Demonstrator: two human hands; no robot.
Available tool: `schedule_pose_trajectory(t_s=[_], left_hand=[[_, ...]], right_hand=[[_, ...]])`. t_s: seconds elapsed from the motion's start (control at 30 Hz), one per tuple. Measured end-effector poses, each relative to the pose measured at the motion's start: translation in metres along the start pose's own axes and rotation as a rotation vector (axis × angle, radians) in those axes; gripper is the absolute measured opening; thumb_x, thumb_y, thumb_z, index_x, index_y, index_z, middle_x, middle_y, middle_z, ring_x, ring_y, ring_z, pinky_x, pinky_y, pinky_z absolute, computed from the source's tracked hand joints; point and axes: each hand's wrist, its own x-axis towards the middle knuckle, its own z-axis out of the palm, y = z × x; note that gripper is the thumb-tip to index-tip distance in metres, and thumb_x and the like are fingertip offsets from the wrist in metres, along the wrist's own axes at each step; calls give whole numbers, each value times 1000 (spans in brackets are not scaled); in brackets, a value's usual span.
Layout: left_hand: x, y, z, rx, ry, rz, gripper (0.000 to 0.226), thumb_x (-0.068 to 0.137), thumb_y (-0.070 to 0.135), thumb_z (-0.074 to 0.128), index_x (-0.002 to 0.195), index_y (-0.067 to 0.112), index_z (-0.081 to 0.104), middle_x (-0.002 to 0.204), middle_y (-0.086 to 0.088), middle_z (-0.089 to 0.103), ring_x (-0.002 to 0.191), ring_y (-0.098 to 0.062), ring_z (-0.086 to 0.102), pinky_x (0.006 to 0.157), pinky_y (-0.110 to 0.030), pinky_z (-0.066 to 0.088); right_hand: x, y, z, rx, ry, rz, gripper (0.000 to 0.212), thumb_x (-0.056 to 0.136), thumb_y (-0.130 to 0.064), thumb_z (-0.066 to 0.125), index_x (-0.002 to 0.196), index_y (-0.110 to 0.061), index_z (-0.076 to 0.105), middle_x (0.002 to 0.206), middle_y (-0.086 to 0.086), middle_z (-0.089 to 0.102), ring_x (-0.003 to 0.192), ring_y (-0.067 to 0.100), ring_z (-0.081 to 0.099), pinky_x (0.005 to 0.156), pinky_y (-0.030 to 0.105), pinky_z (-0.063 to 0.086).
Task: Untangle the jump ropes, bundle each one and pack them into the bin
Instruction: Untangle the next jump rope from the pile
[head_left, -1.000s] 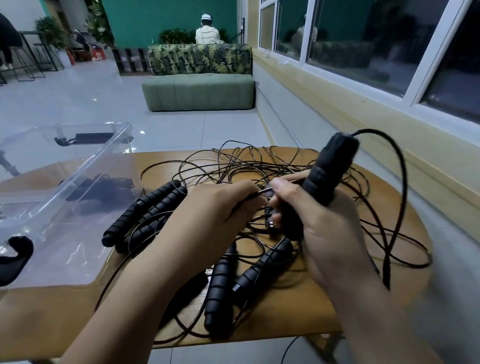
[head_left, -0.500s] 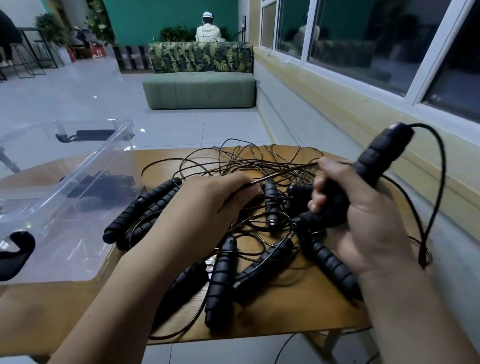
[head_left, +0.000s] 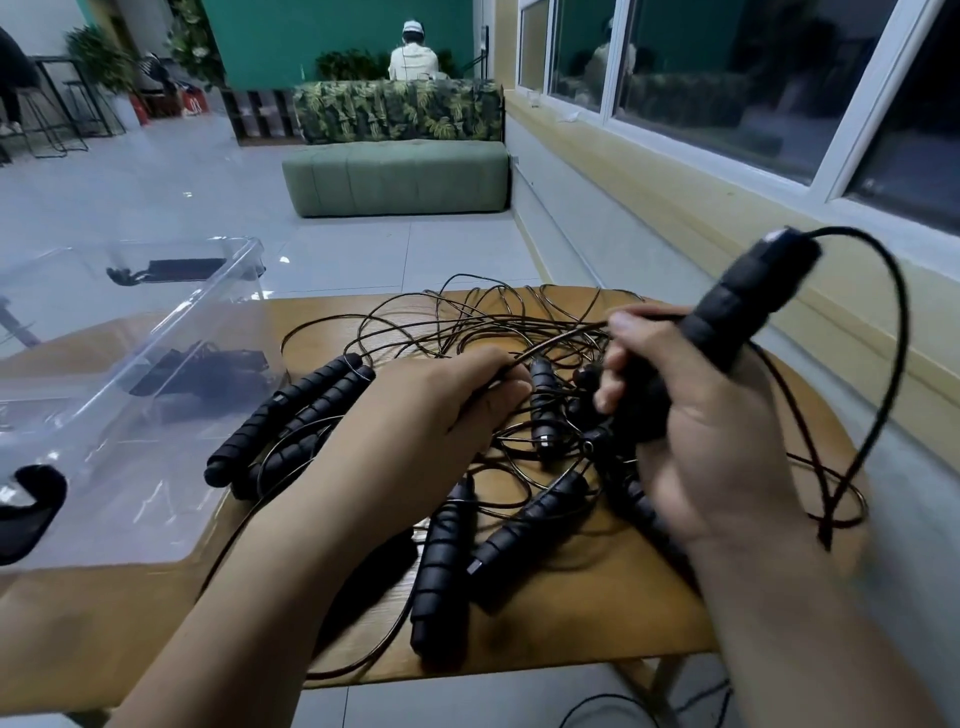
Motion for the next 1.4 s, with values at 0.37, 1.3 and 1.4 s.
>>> schedule_pose_trajectory(t_s=[0.37,1.3,1.4], left_hand=[[1,-1,-2,-5,-22,-12,33,107,46,44,106,24,69,67,12,64,66,-8,63,66,-37,53],[0,6,18,-174,-101,-19,10,107,26,60,105,24,69,79,10,71,75,-14,68,70,-41,54],[0,8,26,-86,-154,-33,16,109,31,55,101,23,67,78,12,71,70,-10,63,70,-40,51]], right_hand=[[6,-12,-17,83,-78,48,18,89,-19,78,99,-7,70,74,6,59,59,17,52,56,27,47],[4,-17,-16,27,35,-176,4,98,-9,73,97,-7,70,74,6,67,64,20,61,59,31,50],[4,-17,-13,53,13,-150,4,96,-10,74,96,-7,71,73,6,65,62,20,60,58,31,49]])
